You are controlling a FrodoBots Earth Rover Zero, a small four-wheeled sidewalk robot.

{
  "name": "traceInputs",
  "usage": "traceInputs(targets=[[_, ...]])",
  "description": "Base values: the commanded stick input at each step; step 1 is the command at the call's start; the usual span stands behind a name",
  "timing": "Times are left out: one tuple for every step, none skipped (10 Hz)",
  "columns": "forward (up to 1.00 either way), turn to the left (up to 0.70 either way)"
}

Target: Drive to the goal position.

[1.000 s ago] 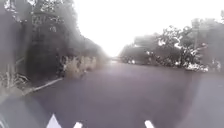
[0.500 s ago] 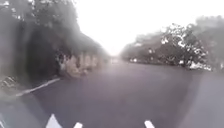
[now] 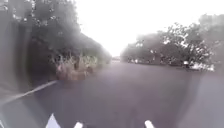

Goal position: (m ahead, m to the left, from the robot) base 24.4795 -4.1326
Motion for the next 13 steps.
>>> traceInputs(targets=[[0.70,0.00],[0.70,0.00],[0.70,0.00],[0.70,0.00],[0.70,0.00],[0.70,0.00],[0.70,0.00],[0.70,0.00],[0.70,0.00],[0.70,0.00],[0.70,0.00],[0.70,0.00],[0.70,0.00]])
